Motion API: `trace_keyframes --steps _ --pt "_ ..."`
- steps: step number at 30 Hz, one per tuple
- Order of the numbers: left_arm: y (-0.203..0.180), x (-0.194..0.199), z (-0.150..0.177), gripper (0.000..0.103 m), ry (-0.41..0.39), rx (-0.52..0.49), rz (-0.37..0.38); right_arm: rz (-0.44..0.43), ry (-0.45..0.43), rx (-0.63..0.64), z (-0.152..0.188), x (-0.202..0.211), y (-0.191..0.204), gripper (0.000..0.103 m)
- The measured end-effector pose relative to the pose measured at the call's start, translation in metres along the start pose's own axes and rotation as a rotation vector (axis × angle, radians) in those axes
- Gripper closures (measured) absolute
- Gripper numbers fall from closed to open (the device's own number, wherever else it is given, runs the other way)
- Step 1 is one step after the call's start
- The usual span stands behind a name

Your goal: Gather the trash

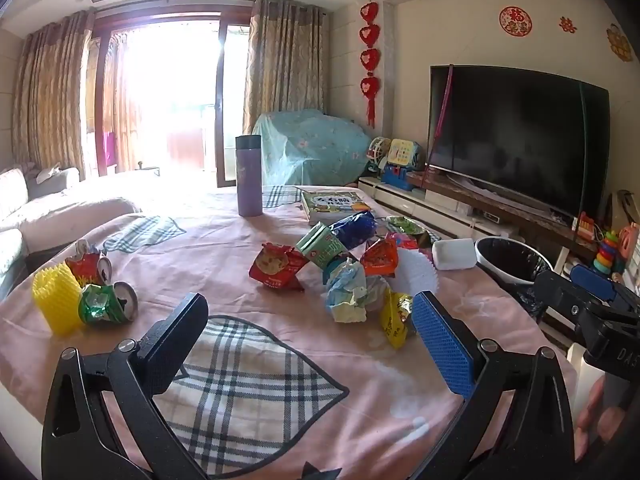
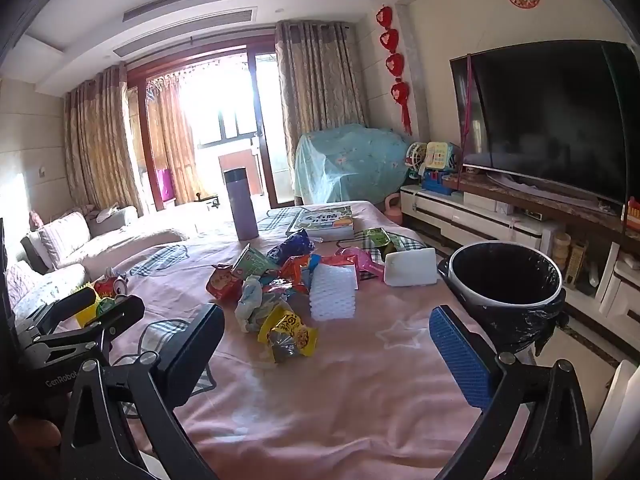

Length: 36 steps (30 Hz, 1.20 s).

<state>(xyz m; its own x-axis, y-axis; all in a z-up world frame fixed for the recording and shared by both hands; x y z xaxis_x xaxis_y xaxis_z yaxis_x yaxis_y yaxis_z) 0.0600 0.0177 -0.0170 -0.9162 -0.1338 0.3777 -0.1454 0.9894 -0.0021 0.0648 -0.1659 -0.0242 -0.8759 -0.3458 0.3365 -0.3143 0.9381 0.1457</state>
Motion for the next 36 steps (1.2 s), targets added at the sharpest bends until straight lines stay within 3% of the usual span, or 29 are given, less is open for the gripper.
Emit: trace_keyframes --steps 21,36 --pt "-0.001 -0.003 0.004 0.0 0.008 0.0 0.001 -0.032 -0.025 -0.001 -0.002 -0.003 0.003 0.0" --pt "0.01 -0.011 0.007 0.0 0.033 0.009 -0.019 -0.053 0.047 0.005 0.01 -0.016 0.005 0.001"
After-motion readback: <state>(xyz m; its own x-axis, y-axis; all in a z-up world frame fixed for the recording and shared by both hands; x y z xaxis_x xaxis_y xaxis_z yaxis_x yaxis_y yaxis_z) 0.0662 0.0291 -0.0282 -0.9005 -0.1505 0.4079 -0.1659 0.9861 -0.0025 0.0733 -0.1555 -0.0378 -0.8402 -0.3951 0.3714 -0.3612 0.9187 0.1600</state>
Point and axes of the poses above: each gripper's, at about its wrist camera, not at the fingertips, and x roughly against the way its jaws point, y to its left, z to its underside, the point moved 9 cm from there along -x, roughly the way its jaws point, and after that the axes turned 6 degrees about -z, right-handed, at the moved point
